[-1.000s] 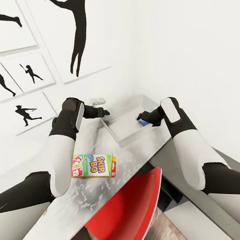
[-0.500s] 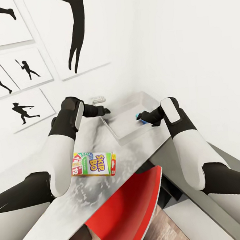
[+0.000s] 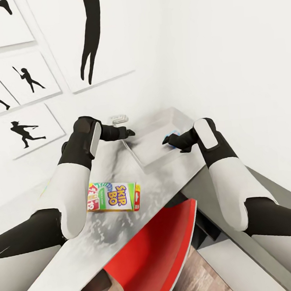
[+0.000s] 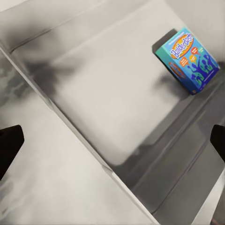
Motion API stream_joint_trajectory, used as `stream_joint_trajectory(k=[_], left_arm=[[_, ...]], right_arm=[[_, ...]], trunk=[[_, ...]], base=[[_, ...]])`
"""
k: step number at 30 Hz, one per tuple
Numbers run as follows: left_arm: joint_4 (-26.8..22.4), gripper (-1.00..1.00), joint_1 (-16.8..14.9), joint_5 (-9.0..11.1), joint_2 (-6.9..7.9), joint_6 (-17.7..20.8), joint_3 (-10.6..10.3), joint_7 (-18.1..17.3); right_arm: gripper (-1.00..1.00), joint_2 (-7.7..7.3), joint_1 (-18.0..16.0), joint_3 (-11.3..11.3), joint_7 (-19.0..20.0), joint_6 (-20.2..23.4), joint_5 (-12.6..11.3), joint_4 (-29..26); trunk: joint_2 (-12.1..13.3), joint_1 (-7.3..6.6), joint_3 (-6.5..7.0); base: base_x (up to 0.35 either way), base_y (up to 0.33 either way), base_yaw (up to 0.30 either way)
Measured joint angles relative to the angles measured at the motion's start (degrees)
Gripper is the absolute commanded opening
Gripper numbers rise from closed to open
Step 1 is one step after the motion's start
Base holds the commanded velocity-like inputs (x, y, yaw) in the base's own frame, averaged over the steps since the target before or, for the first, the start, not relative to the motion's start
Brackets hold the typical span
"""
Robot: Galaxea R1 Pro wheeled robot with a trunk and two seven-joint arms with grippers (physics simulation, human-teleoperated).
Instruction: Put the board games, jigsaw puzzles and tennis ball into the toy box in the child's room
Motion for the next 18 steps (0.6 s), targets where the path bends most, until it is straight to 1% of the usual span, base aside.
stream_joint_trajectory(k=[18], left_arm=[[0.0, 1.0, 0.0, 0.2, 0.0, 0.0, -0.3, -0.1]], right_arm=[[1.0, 0.01, 0.0, 0.0, 0.2, 0.0, 0.0, 0.0]], trunk=[[0.0, 0.0, -1.66]], base=[[0.0, 0.0, 0.0]])
